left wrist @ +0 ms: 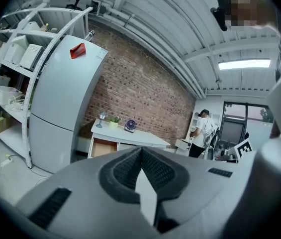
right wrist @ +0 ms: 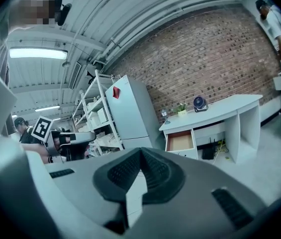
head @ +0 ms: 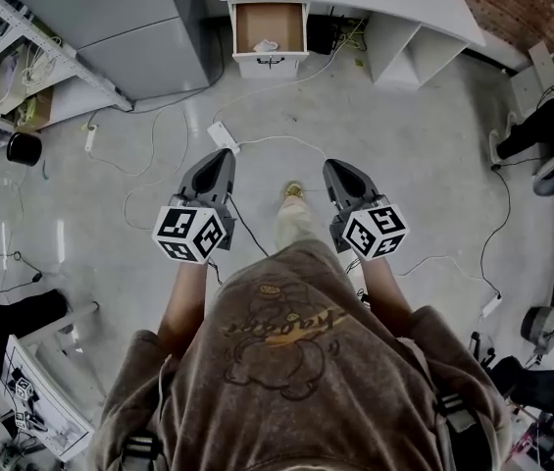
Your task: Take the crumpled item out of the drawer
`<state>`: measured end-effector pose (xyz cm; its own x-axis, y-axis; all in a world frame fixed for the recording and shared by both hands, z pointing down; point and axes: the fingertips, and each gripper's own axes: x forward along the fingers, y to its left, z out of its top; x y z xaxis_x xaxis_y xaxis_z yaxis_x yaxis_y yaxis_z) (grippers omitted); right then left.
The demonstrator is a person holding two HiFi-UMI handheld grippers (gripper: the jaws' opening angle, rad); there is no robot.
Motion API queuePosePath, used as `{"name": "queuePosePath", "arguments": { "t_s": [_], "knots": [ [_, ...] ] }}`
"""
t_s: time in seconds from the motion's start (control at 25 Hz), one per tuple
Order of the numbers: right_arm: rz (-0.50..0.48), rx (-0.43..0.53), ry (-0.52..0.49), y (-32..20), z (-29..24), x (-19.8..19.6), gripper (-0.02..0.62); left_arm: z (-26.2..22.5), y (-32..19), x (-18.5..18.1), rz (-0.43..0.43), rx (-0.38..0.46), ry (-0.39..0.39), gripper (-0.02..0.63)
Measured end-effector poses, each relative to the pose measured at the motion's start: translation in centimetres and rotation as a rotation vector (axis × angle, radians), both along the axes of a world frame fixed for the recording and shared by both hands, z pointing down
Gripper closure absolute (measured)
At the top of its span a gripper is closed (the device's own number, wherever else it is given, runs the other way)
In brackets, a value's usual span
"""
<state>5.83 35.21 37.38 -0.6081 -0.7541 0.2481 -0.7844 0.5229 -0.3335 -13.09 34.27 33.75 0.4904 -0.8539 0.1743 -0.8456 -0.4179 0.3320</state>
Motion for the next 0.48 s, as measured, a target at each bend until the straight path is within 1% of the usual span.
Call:
{"name": "queuePosePath", "arguments": {
  "t_s": [0.2,0.48],
  "knots": [
    [-0.035,-0.003,0.003,-5.0,-0.4,0.1,0.601,-0.2,-4.6,0.7,-0.020,-0.011,-0.007,0.598],
    [-0.063,0.002,-0.024,-11.2,-1.3,1.1,0.601,-1.6,-10.1,1.4,-0.055,-0.010,-0.015,0.598]
  ]
}}
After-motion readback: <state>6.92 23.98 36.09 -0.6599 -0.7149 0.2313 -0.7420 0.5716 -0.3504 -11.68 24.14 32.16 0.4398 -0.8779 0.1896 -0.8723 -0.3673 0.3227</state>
